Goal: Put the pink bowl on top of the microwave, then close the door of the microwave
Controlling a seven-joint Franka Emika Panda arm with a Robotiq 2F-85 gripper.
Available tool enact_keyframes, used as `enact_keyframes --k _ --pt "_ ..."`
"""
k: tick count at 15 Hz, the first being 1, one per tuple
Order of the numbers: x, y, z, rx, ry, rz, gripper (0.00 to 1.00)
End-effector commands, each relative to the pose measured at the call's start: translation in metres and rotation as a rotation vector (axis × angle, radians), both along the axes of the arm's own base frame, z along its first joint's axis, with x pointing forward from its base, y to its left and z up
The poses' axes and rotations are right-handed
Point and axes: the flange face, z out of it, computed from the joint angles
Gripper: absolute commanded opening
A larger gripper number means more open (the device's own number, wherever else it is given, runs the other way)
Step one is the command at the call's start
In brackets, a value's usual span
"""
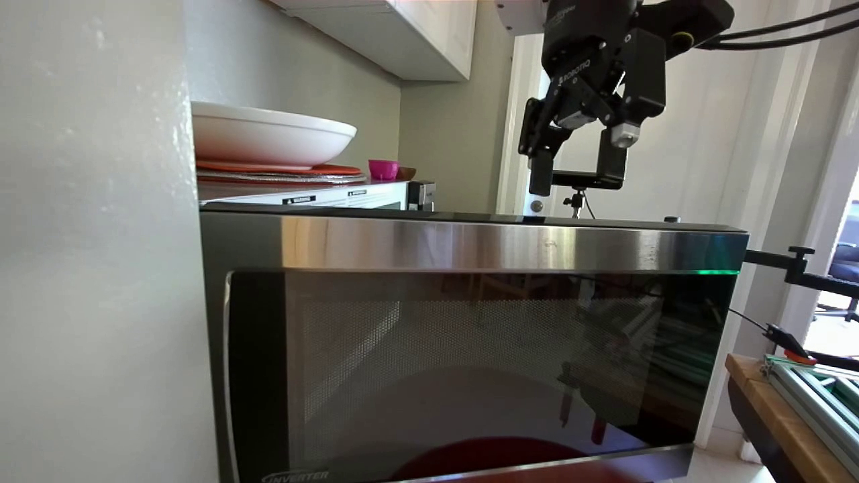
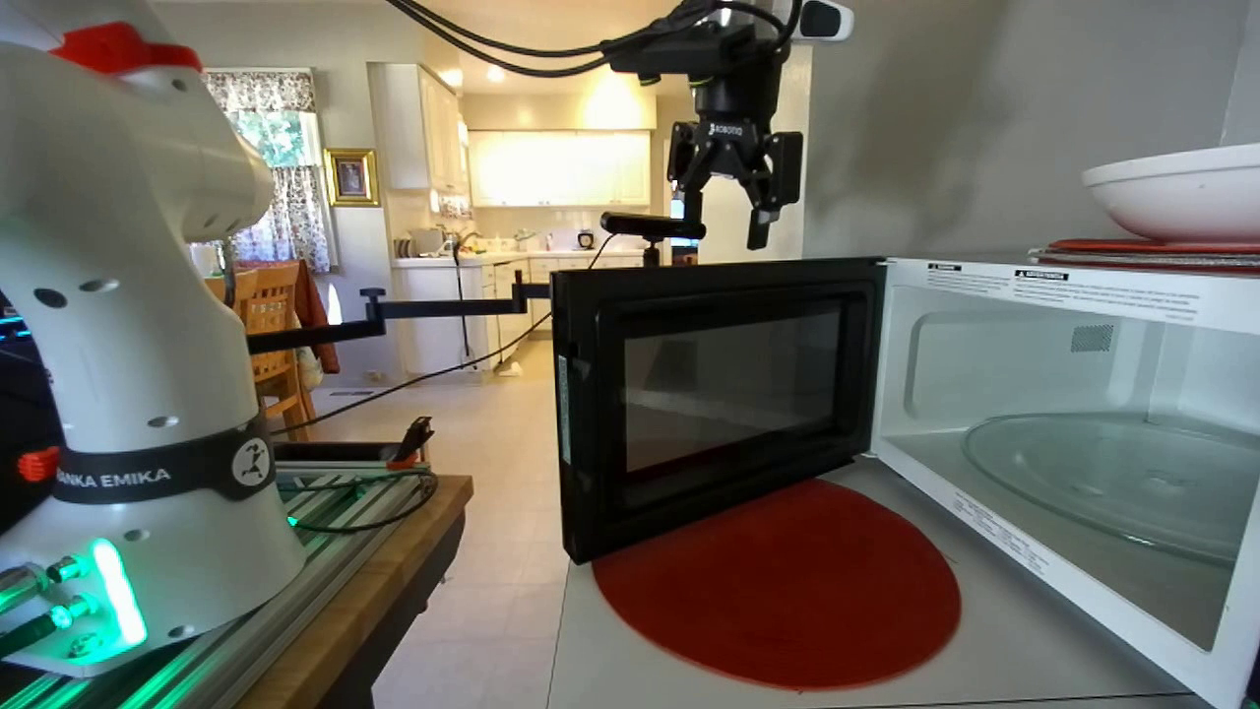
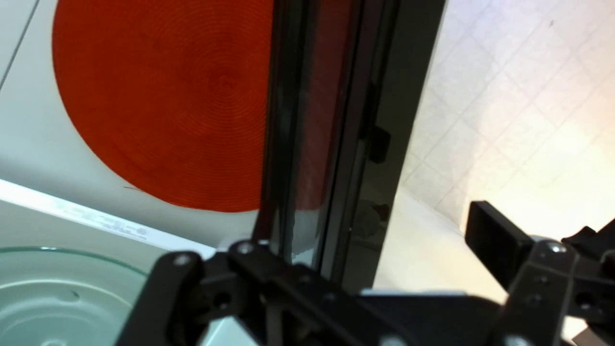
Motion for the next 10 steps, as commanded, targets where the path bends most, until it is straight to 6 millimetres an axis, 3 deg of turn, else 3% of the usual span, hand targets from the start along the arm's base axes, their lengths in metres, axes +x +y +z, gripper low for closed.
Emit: enact_keyframes --k 1,10 --pt "-0.013 0.002 -0.006 -0.004 -0.030 0.013 1.00" --pt "-0.021 0.000 -0.027 -0.033 -0.096 -0.001 1.00"
